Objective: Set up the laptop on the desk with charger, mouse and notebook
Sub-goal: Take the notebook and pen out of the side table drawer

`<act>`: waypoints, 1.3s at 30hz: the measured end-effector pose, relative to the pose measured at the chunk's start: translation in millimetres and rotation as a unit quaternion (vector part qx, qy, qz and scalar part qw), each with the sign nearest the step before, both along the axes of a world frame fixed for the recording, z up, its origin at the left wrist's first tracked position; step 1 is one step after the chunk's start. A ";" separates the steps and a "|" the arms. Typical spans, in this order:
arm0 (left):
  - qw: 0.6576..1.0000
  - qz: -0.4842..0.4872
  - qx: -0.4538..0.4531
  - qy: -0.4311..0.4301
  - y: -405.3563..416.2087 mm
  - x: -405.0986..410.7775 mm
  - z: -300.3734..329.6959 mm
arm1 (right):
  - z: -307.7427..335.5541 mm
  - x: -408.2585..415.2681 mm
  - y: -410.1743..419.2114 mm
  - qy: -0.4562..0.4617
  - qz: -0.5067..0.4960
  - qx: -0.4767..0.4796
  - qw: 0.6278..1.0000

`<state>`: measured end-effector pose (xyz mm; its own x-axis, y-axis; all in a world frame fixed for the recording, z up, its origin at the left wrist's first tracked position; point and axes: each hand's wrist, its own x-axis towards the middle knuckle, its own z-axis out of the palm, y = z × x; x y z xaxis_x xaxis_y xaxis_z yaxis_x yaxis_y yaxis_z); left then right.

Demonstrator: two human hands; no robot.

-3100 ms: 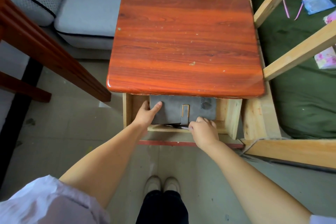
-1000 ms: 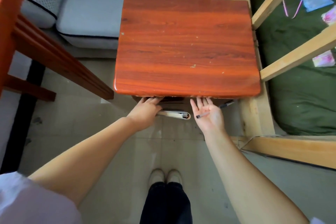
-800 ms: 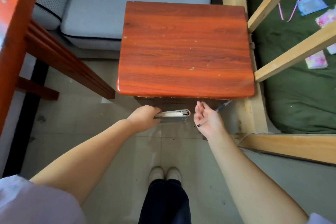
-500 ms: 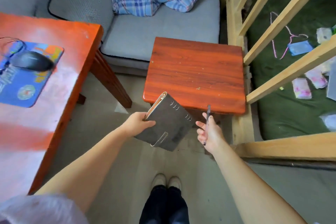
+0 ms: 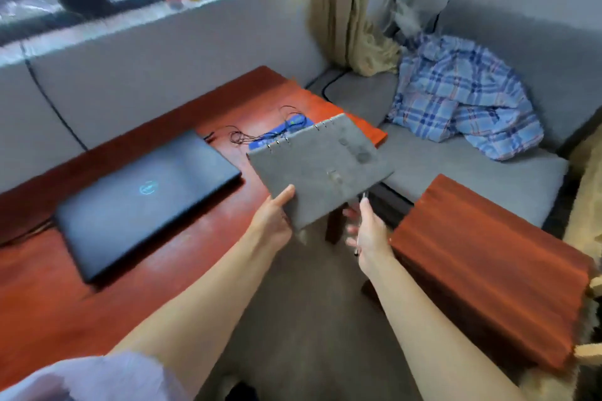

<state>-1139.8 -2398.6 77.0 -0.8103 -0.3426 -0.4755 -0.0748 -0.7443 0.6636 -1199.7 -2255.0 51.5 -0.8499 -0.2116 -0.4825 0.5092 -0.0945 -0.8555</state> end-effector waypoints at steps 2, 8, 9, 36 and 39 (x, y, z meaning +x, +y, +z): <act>1.000 0.003 0.018 0.023 -26.7 27.4 10.3 | 18.1 9.4 -45.8 0.023 0.036 -0.041 0.998; 1.000 0.005 -0.024 0.004 -131.1 132.4 13.6 | 40.5 50.0 -154.7 0.091 0.155 -0.081 0.980; 0.999 0.033 -0.011 0.001 -150.2 153.4 11.9 | 42.5 57.3 -170.9 0.097 0.184 -0.078 0.975; 0.757 0.207 -0.279 -0.554 -265.2 420.1 -99.1 | -71.1 295.9 -368.6 0.469 0.630 0.326 0.527; 0.734 0.183 -0.303 -0.580 -265.0 418.8 -99.5 | -71.8 300.7 -371.6 0.496 0.614 0.357 0.500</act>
<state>-721.0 -2663.5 -22.5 0.2175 -0.8700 -0.4426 -0.7195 -0.4493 0.5296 -899.0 -2626.6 -20.2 -0.1874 -0.9423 -0.2773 -0.8995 0.2780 -0.3370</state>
